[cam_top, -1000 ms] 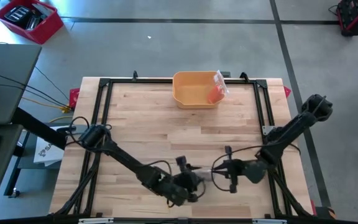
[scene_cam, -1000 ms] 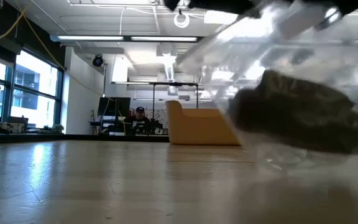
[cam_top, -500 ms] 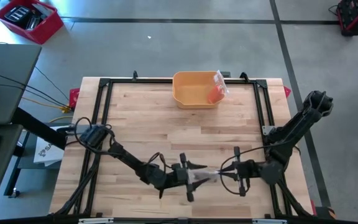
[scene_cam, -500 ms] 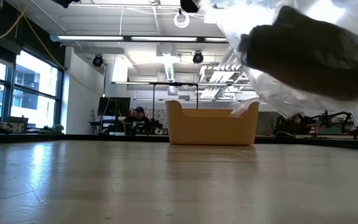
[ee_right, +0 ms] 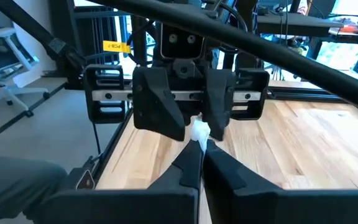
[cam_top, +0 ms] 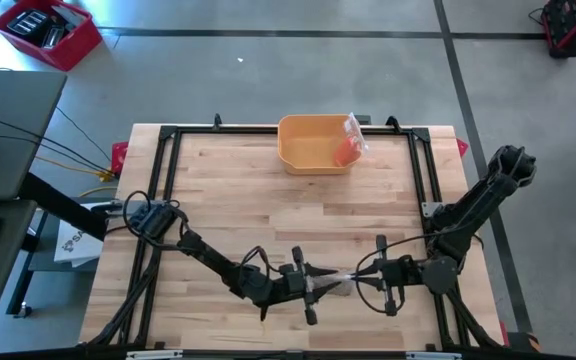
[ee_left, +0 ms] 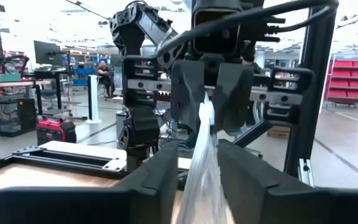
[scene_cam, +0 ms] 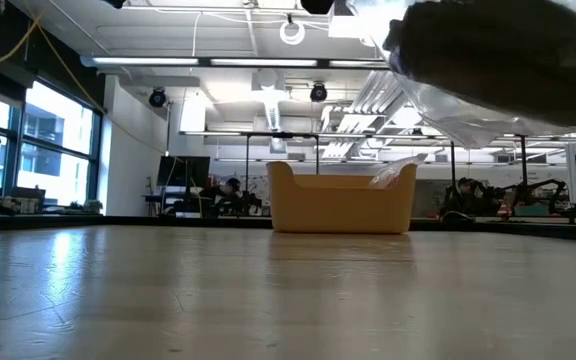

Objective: Roll bandage
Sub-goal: Close the transparent zip bag

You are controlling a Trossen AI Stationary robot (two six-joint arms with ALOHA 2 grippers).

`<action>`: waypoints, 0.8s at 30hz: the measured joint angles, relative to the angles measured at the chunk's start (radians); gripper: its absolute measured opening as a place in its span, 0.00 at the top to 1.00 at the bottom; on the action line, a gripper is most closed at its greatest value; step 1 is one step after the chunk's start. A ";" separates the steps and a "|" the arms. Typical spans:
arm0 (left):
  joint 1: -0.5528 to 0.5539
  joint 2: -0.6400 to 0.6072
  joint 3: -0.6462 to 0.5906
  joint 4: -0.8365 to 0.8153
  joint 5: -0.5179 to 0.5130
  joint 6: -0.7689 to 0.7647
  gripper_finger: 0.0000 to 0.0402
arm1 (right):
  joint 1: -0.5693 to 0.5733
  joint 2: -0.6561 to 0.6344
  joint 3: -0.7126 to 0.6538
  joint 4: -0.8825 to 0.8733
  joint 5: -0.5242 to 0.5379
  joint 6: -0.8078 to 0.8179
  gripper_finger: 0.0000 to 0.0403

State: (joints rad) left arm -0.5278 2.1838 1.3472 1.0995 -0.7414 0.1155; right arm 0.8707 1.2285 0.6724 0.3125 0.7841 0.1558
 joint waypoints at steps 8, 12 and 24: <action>-0.012 0.000 0.000 -0.002 -0.001 0.020 0.97 | 0.001 0.000 0.000 -0.001 0.000 0.000 1.00; -0.024 -0.001 0.000 -0.005 -0.079 0.022 0.99 | 0.000 0.000 0.000 -0.012 -0.003 0.000 1.00; -0.036 -0.106 0.110 -0.700 -0.130 -0.205 1.00 | -0.047 -0.045 0.095 -0.387 -0.111 0.075 0.80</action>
State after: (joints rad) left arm -0.5633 2.0773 1.4567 0.3999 -0.8715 -0.0896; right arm 0.8239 1.1832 0.7674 -0.0740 0.6736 0.2306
